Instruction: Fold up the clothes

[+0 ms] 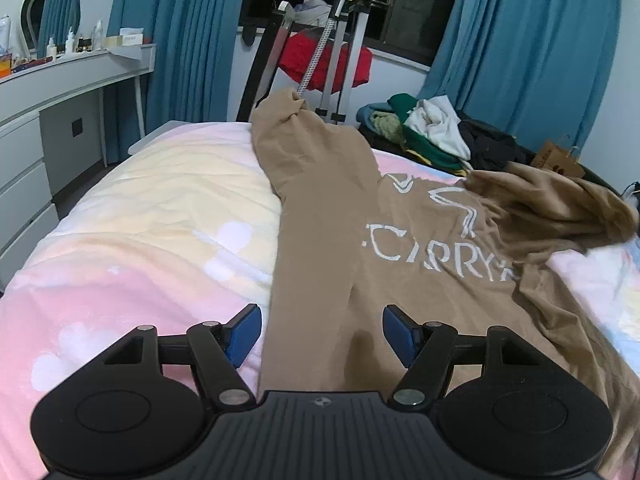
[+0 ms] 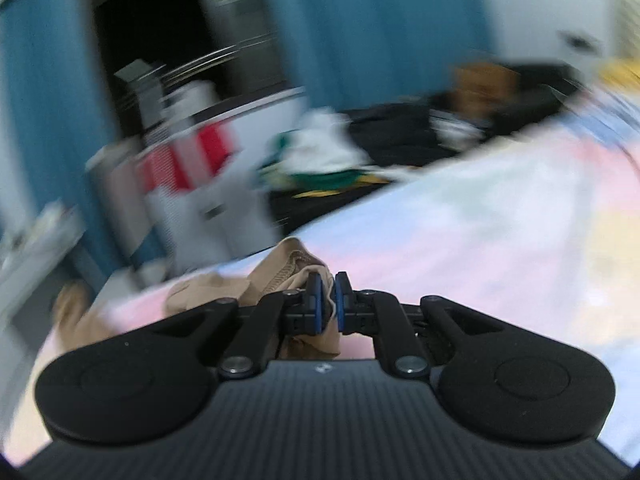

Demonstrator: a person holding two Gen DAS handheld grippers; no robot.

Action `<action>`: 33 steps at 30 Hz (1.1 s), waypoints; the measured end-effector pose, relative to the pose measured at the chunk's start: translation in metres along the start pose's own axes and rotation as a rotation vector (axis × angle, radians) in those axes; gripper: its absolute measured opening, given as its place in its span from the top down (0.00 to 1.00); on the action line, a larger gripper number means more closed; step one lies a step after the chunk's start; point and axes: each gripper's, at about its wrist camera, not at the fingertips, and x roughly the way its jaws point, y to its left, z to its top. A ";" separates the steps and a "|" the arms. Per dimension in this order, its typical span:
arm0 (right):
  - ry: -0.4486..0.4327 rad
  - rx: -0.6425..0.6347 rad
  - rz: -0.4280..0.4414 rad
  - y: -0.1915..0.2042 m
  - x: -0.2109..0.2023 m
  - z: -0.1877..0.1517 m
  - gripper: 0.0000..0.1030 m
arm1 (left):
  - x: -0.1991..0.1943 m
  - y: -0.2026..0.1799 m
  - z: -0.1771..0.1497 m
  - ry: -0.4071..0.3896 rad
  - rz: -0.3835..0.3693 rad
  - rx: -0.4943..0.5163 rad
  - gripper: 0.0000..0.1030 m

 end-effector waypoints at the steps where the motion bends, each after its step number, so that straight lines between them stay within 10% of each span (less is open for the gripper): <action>1: 0.018 0.062 -0.056 -0.020 0.003 0.000 0.93 | 0.000 0.000 0.000 -0.003 -0.007 -0.002 0.33; 4: 0.076 0.248 -0.214 -0.079 0.011 -0.002 0.90 | -0.002 -0.001 -0.001 -0.008 -0.022 -0.001 0.33; 8: 0.158 0.418 -0.197 -0.107 -0.001 -0.009 0.86 | -0.005 -0.004 -0.003 -0.006 -0.030 0.014 0.33; 13: 0.155 0.288 -0.089 -0.071 -0.020 -0.020 0.32 | 0.004 -0.019 0.003 0.015 -0.008 0.067 0.33; 27: 0.192 -0.056 0.068 -0.003 -0.009 -0.066 0.32 | 0.177 -0.143 0.154 -0.022 0.178 0.473 0.32; 33: 0.213 -0.062 0.095 -0.008 0.007 -0.074 0.32 | 0.260 -0.144 0.175 0.221 0.340 0.604 0.36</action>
